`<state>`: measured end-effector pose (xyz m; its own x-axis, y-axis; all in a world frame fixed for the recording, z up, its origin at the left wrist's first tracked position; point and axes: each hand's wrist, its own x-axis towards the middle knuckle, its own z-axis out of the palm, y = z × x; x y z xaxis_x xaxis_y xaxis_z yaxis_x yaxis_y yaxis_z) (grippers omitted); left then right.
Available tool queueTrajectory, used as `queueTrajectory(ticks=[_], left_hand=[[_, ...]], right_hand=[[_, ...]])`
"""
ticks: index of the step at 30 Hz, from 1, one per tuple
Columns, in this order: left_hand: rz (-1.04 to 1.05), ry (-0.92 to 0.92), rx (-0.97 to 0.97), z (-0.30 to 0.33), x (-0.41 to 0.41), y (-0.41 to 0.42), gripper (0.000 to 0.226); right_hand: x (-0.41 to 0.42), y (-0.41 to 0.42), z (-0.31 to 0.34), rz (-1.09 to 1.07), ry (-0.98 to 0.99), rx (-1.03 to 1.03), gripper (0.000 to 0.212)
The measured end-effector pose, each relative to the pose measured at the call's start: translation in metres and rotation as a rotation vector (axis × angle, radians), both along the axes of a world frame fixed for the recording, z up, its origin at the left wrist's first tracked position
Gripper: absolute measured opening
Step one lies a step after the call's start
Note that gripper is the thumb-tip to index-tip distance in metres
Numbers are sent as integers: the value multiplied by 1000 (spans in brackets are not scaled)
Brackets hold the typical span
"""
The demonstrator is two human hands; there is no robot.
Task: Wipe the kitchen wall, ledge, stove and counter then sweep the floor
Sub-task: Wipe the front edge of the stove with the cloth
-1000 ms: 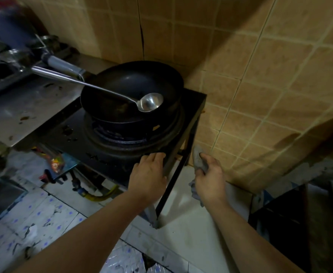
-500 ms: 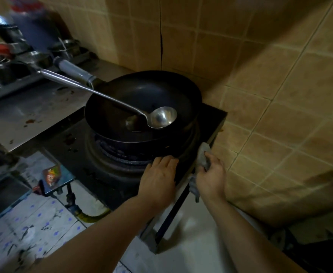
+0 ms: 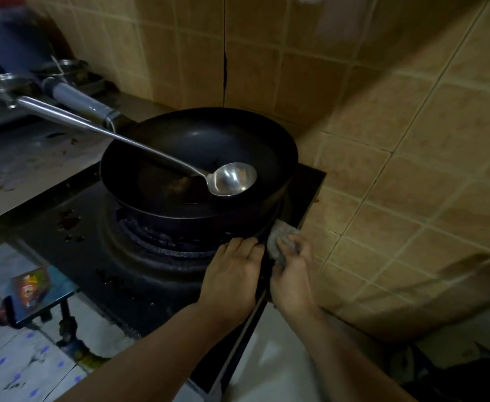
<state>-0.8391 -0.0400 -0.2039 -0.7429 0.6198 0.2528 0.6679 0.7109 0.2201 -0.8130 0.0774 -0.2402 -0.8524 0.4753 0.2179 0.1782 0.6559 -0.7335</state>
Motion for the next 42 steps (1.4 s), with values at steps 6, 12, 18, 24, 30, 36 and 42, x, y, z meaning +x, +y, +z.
queueTrajectory(ticks=[6,12,18,24,30,36,42], left_hand=[[-51,69,7,-3,-8,10,52],[-50,89,33,-6,-11,27,44],[-47,97,-17,-9,-15,28,44],[-11,127,-23,-11,-10,29,56],[56,99,-61,-18,8,14,41],[109,82,-76,-16,20,-1,50],[150,101,-36,-14,27,-24,52]], right_hand=[[-38,34,4,-71,-62,63,40],[-52,50,10,-94,-146,184,45],[-52,59,1,-15,-133,290,42],[-83,78,9,-7,-236,303,43],[-32,37,-11,-18,33,164,41],[-2,24,-6,114,56,109,54],[-40,32,3,14,33,79,45]])
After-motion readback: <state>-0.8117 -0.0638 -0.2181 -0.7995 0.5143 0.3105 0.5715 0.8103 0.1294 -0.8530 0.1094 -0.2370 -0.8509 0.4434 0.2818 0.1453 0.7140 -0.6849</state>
